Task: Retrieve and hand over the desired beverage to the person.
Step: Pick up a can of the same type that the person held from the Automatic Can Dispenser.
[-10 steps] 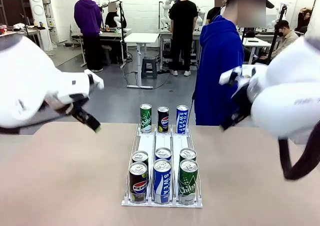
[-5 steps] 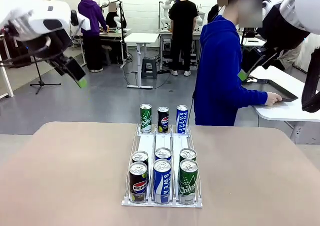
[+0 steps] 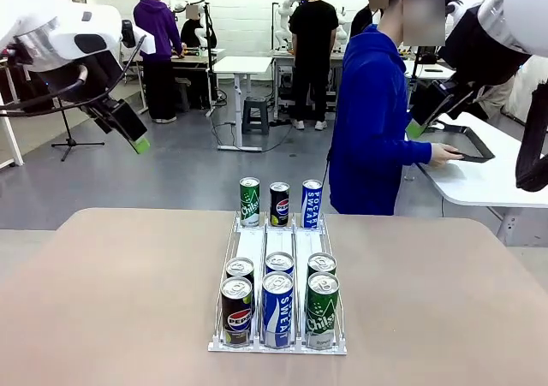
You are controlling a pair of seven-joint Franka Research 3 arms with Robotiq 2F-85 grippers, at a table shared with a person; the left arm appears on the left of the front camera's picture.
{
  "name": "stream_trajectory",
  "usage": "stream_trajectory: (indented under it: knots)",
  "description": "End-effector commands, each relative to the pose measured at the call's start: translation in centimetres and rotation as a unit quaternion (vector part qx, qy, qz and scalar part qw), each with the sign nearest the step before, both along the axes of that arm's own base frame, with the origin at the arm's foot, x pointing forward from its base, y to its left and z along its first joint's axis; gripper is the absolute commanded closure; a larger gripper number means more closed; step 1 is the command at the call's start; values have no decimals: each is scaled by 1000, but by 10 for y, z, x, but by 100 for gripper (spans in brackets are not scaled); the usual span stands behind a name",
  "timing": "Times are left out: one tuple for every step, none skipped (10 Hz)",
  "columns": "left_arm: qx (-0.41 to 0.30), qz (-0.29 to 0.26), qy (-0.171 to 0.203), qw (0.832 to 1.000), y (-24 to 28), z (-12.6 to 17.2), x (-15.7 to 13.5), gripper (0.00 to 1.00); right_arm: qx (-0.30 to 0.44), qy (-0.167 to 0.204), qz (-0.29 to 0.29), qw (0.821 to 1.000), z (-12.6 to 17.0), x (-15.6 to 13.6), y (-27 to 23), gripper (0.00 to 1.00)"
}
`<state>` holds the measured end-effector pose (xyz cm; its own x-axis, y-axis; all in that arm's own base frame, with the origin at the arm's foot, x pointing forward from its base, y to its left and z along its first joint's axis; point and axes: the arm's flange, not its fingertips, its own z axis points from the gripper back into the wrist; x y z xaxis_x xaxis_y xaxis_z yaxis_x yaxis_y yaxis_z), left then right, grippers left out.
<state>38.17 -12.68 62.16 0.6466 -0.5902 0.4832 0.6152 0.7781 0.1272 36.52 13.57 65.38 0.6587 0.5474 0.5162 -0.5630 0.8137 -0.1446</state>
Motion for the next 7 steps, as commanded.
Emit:
stream_trajectory:
  knots:
    - [-72,-93,61,991,65,5,-9,0,87,64,66,992,-15,-14,-64,0]
    - [-97,-111,76,986,98,9,-9,0,126,63,66,988,-17,-23,-99,0]
    - [-131,-110,79,982,126,6,-11,0,145,57,40,987,-20,-28,-125,0]
    - [-161,-106,68,979,149,4,-14,0,179,47,27,982,-18,-35,-154,0]
    - [-178,-100,62,977,164,4,-16,0,203,29,20,979,-14,-45,-173,0]
    - [-195,-79,49,976,184,4,-26,0,216,17,17,976,-10,-56,-187,0]
    - [-208,-64,45,975,192,0,-32,0,233,10,9,972,-8,-70,-205,0]
